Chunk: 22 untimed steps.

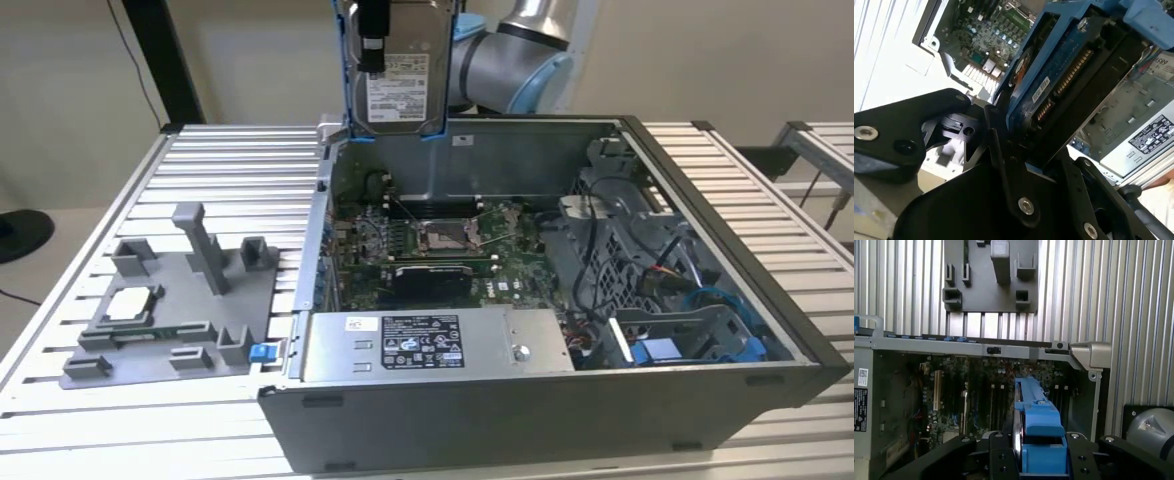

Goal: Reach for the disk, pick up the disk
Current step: 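Pick up the disk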

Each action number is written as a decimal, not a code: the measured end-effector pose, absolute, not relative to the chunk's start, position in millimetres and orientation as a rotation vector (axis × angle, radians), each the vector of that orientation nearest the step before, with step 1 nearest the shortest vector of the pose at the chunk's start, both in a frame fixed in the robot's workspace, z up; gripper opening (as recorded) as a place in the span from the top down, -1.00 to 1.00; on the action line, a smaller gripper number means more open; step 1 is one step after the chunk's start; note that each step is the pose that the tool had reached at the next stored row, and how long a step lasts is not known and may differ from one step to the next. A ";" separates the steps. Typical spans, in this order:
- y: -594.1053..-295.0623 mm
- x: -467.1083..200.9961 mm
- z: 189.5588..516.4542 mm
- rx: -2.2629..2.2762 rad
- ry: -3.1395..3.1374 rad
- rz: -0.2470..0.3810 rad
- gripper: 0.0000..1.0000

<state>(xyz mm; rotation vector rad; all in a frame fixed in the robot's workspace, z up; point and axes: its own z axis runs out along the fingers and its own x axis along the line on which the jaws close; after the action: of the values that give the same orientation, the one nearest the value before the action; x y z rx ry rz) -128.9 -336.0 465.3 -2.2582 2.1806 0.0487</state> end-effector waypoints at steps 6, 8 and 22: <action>-336.1 -112.0 465.3 -2.258 2.181 0.049 1.00; -336.1 -103.9 465.2 -2.258 2.181 0.049 1.00; -336.1 -61.0 465.3 -2.258 2.181 0.049 1.00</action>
<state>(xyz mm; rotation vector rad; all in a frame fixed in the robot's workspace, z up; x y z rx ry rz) -61.0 -336.1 465.3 -2.2585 2.1808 0.0490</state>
